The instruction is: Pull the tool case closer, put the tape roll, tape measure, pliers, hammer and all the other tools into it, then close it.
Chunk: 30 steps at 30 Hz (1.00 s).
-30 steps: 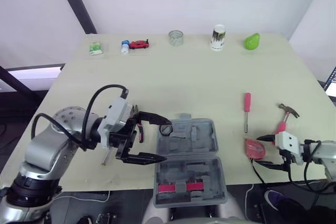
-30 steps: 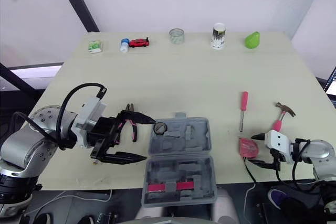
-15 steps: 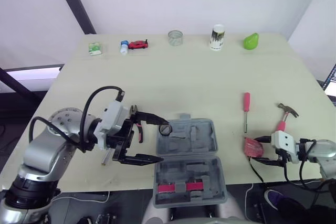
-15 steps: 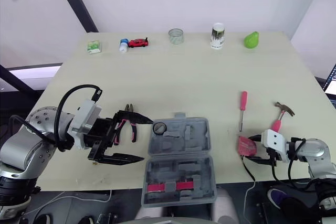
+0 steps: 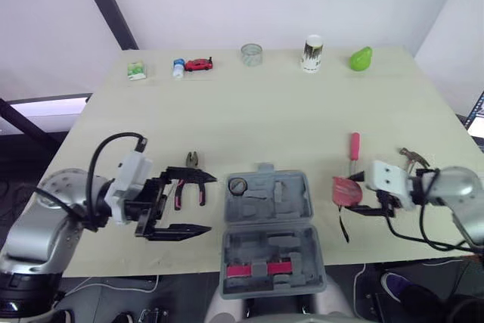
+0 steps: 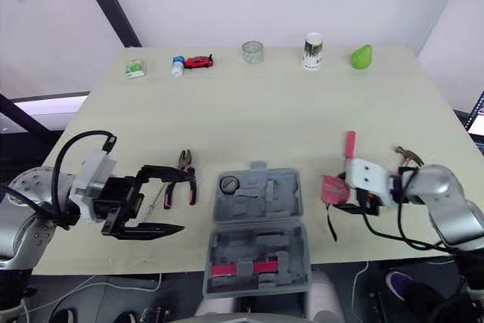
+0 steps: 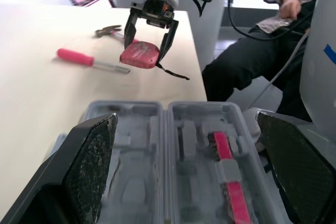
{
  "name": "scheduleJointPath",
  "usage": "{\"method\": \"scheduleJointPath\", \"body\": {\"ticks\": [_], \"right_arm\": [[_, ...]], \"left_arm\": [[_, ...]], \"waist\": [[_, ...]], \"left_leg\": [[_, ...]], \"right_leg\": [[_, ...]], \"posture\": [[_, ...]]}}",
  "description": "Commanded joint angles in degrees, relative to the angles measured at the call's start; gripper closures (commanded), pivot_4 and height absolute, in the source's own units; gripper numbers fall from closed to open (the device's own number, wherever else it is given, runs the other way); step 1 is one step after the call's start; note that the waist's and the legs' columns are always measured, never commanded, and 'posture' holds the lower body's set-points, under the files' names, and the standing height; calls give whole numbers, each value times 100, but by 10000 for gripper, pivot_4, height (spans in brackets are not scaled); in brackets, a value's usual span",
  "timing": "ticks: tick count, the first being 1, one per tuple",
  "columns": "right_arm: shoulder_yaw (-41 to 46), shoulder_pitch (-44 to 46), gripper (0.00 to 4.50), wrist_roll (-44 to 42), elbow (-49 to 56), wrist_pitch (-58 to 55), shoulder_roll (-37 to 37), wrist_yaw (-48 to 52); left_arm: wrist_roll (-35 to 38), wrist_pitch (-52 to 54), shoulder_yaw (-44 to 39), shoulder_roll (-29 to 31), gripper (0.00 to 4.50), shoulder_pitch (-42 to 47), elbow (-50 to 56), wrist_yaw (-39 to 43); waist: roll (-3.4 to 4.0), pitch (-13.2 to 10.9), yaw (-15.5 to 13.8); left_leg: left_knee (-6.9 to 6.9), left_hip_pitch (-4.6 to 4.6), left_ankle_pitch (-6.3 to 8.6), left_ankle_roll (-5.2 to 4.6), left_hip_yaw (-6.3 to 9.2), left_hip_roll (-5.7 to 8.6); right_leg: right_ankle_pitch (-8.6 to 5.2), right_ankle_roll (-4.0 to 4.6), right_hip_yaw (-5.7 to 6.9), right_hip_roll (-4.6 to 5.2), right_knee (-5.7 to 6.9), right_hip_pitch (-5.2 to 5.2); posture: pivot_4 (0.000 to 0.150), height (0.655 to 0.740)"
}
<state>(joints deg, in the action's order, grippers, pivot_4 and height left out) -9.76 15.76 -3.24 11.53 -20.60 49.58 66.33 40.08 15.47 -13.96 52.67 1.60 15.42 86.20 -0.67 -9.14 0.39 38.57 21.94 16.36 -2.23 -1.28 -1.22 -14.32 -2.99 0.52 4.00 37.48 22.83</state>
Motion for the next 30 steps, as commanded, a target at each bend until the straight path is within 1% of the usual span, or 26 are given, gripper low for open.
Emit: {"method": "scheduleJointPath", "body": {"ticks": [1, 5, 7, 11, 13, 17, 20, 24, 30], "right_arm": [[-551, 667, 16197, 295, 461, -950, -112, -33], [-1174, 1542, 16197, 537, 466, -1557, -464, -55], [-1474, 1849, 16197, 736, 332, -1560, -552, -32], [-2070, 2451, 16197, 1018, 159, -1896, -785, 95], [-2436, 2677, 16197, 1171, 94, -2035, -866, 260], [-2913, 2973, 16197, 1465, -118, -2303, -986, 349], [-3332, 3215, 16197, 1748, -420, -2285, -1078, 502], [-3487, 3435, 16197, 1975, -788, -2423, -1430, 347], [-3684, 3477, 16197, 2172, -988, -2444, -1661, 416]], "left_arm": [[-11, -314, -318, 46, 0, -31, -352, 236], [8, -563, -493, 45, 0, -65, -722, 457], [-54, -716, -540, 74, 0, -113, -870, 563], [-52, -896, -672, 60, 0, -105, -1116, 538], [3, -879, -694, 54, 0, -74, -1162, 488], [-33, -891, -636, 72, 0, -26, -1202, 504], [-79, -853, -567, 88, 0, 70, -1175, 427], [-102, -800, -507, 74, 0, 96, -1070, 338], [-117, -724, -433, 82, 0, 67, -936, 275]], "waist": [[1, -1, 5], [0, -1, 18], [0, -1, 25], [0, -1, 32], [1, -2, 38], [1, -2, 29], [1, -2, 37], [2, -3, 61], [2, -3, 50]], "left_leg": [[2, 1, 0, 0, -1, 1], [2, 8, 0, 0, 2, 0], [3, 22, 0, 0, -1, 0], [31, 91, -2, 4, 3, 1], [35, 91, -2, 3, 3, 1], [36, 92, -1, 1, 5, 1], [43, 93, -1, 1, 4, 2], [47, 93, -1, 1, 5, 6], [48, 93, -1, 2, 6, 6]], "right_leg": [[0, 0, 0, 0, 0, 1], [0, 1, 3, 0, 0, 8], [1, 0, 0, 0, 3, 25], [2, -1, 3, 0, 26, 84], [2, -1, 4, -1, 27, 84], [2, -1, 6, 0, 27, 83], [2, -1, 5, 0, 33, 83], [2, -1, 7, -3, 38, 84], [2, -1, 7, -3, 38, 83]], "posture": [[1500, 7400], [1500, 7400], [1500, 7400], [1500, 7400], [1500, 7400], [1500, 7400], [1500, 7400], [1500, 7400], [1500, 7400]]}}
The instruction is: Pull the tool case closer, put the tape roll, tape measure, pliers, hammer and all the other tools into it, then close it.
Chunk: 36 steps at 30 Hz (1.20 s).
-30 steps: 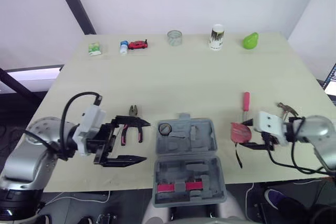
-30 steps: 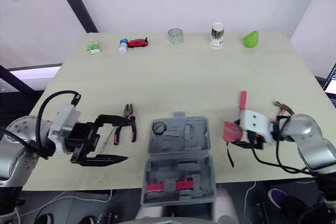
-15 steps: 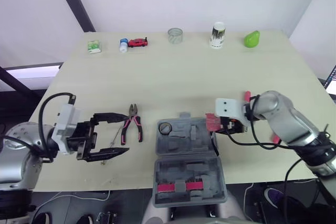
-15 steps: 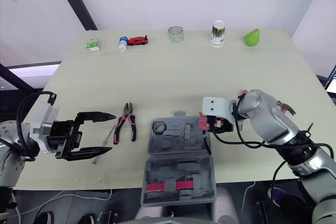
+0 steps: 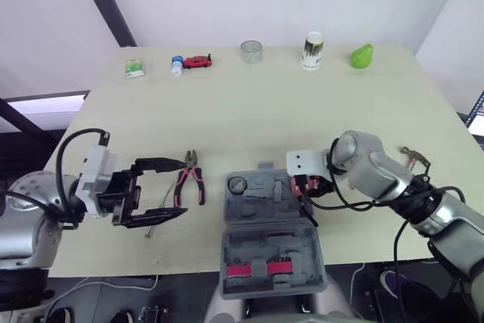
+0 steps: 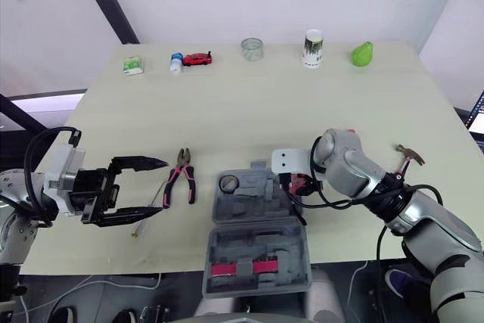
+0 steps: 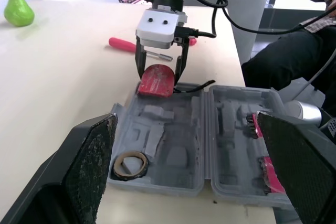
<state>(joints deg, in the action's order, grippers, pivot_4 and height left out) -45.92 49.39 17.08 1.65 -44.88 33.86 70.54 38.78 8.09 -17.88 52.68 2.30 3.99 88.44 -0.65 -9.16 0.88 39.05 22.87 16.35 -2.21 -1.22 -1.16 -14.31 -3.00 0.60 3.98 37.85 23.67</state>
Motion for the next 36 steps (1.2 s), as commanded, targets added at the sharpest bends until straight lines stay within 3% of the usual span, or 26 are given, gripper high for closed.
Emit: {"method": "scheduleJointPath", "body": {"ticks": [1, 20, 21, 23, 32, 36], "right_arm": [[-75, 130, 16197, 163, -63, -13, -161, -32], [-7, 29, 16197, 427, -333, 340, -588, -243], [11, 24, 5749, 420, -289, 323, -575, -225], [34, 14, 464, 443, -198, 312, -529, -213], [284, -18, 464, 464, 743, 7, -29, 15], [926, -415, 464, -24, 1239, -180, 320, 136]], "left_arm": [[7, 29, -33, 79, 0, -1, 219, 42], [19, 192, -14, 22, 0, -15, 469, -124], [17, 194, -12, 20, 0, -21, 475, -128], [13, 195, -16, 13, 0, -43, 494, -136], [25, 242, -10, -72, 0, -199, 677, -201], [23, 233, -16, -100, 0, -211, 695, -228]], "waist": [[0, 0, 2], [-1, 1, 29], [-1, 1, 28], [-1, 1, 26], [2, -1, 5], [0, -1, -32]], "left_leg": [[2, 0, 0, 0, 0, 0], [4, -5, -1, 1, 2, 0], [5, -5, -1, 2, 2, -1], [5, -5, -1, 2, 2, -1], [5, -2, -1, 1, 1, -3], [5, -1, 0, 1, 2, -4]], "right_leg": [[0, 0, 0, 0, 2, 0], [1, 1, 0, -4, 10, 0], [1, 1, 0, -4, 10, 0], [1, 1, 0, -4, 10, 0], [1, 1, 0, -2, 6, 0], [0, 1, 1, 0, 5, 0]], "posture": [[1500, 7400], [1500, 7400], [1500, 7400], [1500, 7400], [1500, 7400], [1500, 7400]]}}
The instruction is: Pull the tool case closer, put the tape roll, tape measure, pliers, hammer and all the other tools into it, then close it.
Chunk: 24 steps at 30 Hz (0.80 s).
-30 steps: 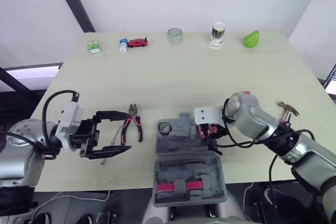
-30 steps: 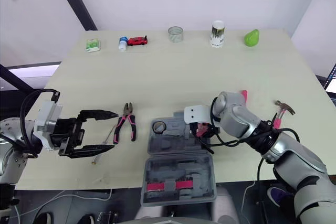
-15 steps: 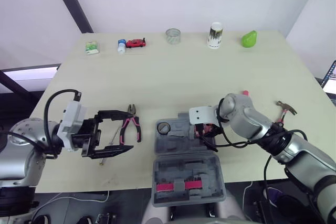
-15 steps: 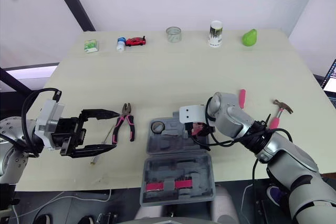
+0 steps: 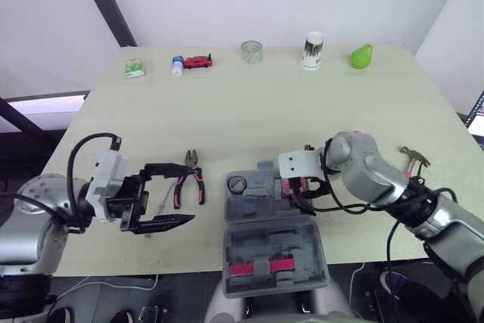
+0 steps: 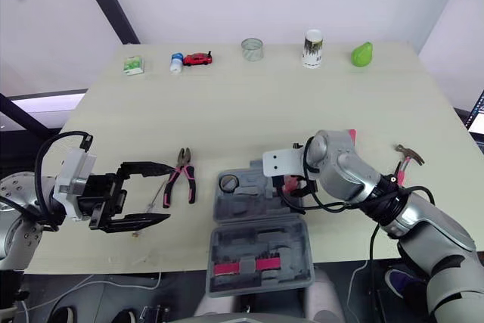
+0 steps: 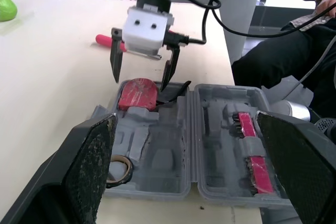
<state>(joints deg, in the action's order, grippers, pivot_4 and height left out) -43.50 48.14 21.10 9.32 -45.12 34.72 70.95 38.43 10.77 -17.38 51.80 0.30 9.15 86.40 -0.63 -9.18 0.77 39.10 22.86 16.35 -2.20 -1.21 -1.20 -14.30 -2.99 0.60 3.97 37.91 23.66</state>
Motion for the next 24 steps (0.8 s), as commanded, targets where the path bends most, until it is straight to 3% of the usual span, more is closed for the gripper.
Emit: {"method": "scheduleJointPath", "body": {"ticks": [1, 5, 9, 24], "right_arm": [[940, -448, 464, -641, 500, -131, 232, 52], [2106, -1174, 464, -1723, 442, 816, 141, -13], [2648, -1705, 18232, -2270, 351, 1558, 130, -139], [2969, -2448, 18232, -2746, -1285, 3091, -817, -1070]], "left_arm": [[56, -37, -69, -15, 0, -9, 176, -26], [50, -47, -57, -17, 0, 19, 132, -8], [31, -52, 0, -22, 0, 86, 57, 26], [-49, -203, 202, -1, 0, 420, -361, 251]], "waist": [[-2, 0, -21], [-4, 1, -6], [-1, -2, 4], [-2, -2, 3]], "left_leg": [[0, 2, 0, 0, 5, -1], [0, 1, 0, 0, 3, -1], [-1, 1, 0, -1, 4, -2], [0, -2, 0, -1, 1, 0]], "right_leg": [[0, 0, 4, 3, -5, -4], [0, -1, 2, 3, -4, -4], [0, 0, 3, 1, -3, -5], [0, -1, 0, 0, -1, -7]], "posture": [[1500, 7400], [1500, 7400], [1500, 7400], [1500, 7400]]}}
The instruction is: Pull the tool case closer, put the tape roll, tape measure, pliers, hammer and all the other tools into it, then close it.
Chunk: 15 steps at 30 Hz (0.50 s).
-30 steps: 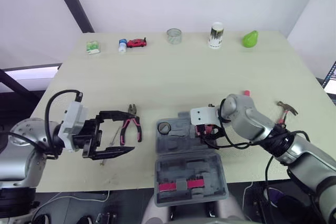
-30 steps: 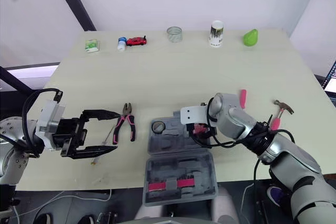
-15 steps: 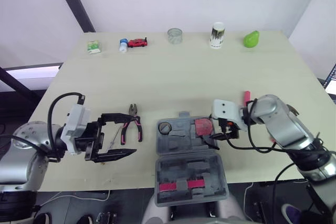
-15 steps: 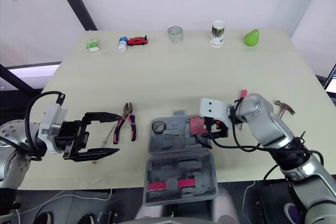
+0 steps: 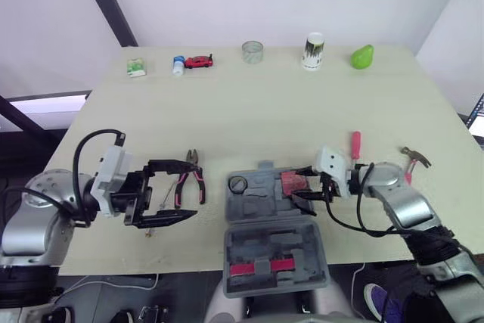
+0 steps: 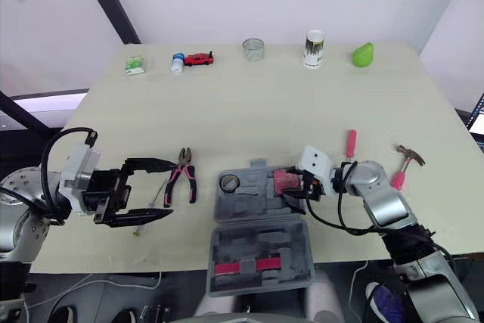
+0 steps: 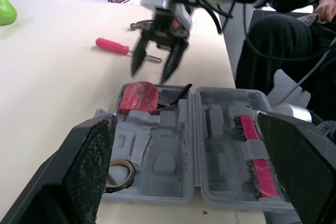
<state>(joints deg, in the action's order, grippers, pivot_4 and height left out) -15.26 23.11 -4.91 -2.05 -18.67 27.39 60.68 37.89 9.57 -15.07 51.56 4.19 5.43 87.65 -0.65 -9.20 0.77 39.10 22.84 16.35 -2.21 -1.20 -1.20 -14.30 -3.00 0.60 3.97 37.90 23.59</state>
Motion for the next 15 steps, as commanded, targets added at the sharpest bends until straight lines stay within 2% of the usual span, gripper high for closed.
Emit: {"method": "scheduleJointPath", "body": {"ticks": [1, 9, 15], "right_arm": [[152, 63, 18232, -147, -260, 546, -127, -69], [351, 252, 18232, -541, -1355, 1556, -447, 242], [339, 452, 18232, -457, -2305, 2220, -643, 404]], "left_arm": [[5, -85, -31, 26, 0, 31, 4, 136], [-5, -112, -77, 48, 0, 15, -31, 159], [-40, -134, -115, 83, 0, -13, -62, 154]], "waist": [[0, 0, 12], [1, 0, 9], [0, 0, 12]], "left_leg": [[0, -1, 0, 0, 0, 0], [0, -2, 0, 0, 0, -2], [0, -2, 0, 1, -1, -2]], "right_leg": [[0, 0, 0, 0, 0, 0], [0, 0, -1, -2, -1, -1], [0, 0, -1, -2, 1, -1]], "posture": [[1500, 7400], [1500, 7400], [1500, 7400]]}}
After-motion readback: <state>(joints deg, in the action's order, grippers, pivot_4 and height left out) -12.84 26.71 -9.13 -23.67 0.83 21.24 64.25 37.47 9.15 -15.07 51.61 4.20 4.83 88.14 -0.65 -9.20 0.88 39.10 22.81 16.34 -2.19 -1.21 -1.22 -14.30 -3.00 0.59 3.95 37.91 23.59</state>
